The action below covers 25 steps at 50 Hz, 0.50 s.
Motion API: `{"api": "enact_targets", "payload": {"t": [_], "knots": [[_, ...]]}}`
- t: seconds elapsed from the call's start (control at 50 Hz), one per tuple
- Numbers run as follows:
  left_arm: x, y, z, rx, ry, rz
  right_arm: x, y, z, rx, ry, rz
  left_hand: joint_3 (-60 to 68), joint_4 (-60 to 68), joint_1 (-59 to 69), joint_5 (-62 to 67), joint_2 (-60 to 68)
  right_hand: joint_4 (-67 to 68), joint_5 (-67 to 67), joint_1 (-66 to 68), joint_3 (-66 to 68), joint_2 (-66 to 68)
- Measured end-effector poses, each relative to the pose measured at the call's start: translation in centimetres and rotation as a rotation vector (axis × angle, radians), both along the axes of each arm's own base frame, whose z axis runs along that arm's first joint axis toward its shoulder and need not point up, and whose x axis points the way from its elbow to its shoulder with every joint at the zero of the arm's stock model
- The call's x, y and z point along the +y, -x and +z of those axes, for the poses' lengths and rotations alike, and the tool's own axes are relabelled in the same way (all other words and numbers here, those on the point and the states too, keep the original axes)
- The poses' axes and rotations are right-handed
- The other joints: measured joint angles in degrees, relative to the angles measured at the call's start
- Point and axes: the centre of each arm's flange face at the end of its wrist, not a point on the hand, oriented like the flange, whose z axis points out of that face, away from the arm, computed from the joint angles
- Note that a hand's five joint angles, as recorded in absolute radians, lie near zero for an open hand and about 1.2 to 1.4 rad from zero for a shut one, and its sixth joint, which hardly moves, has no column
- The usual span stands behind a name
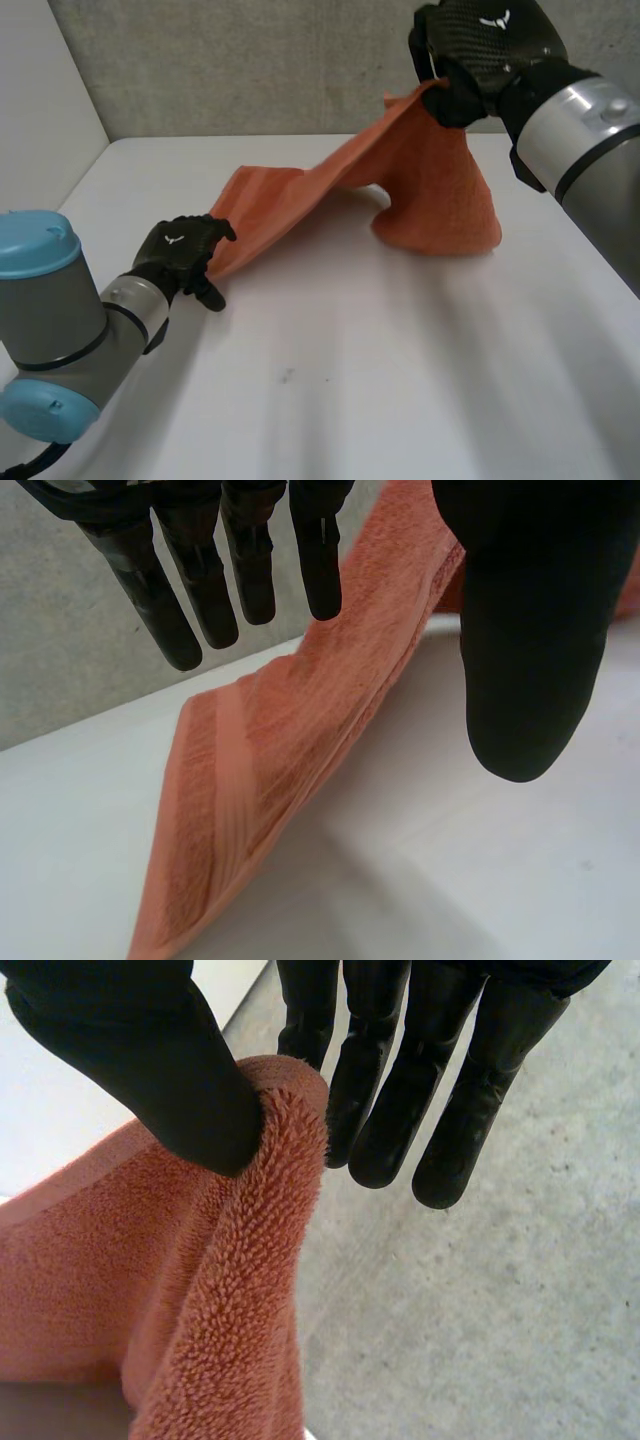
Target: Fold the laundry
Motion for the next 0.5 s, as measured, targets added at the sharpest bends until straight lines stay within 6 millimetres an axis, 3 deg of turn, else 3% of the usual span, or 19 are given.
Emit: {"api": "enact_targets", "payload": {"t": [0.02, 0.24, 0.42, 0.48, 0.5], "knots": [[0.1, 0.4, 0.0, 0.027, -0.007, -0.003, 0.7, -0.5, 0.8, -0.005, 0.011, 0.008, 0.0, 0.0, 0.0, 0.0, 0.0, 0.0, 0.0, 0.0, 0.0, 0.0], [0.4, 2.7, -0.7, 0.129, -0.013, -0.035, 2.6, -1.2, 2.3, -0.014, 0.029, 0.037, 0.0, 0.0, 0.0, 0.0, 0.0, 0.0, 0.0, 0.0, 0.0, 0.0], [-0.7, 4.4, -3.1, 0.115, -0.013, 0.002, 3.2, -0.4, 3.3, -0.027, 0.041, 0.013, 0.7, 1.6, 0.4, 2.3, 1.3, 0.0, 0.0, 0.0, 0.0, 0.0], [-1.3, 4.5, -3.6, 0.105, -0.012, 0.026, 3.2, -0.2, 3.3, -0.026, 0.04, 0.001, 15.3, 15.4, 15.4, 15.6, 15.9, 0.0, 0.0, 0.0, 0.0, 0.0], [-1.5, 4.5, -3.8, 0.102, -0.01, 0.038, 3.2, -0.1, 3.3, -0.024, 0.039, -0.002, 25.0, 26.3, 28.1, 26.1, 25.8, 0.0, 0.0, 0.0, 0.0, 0.0]]}}
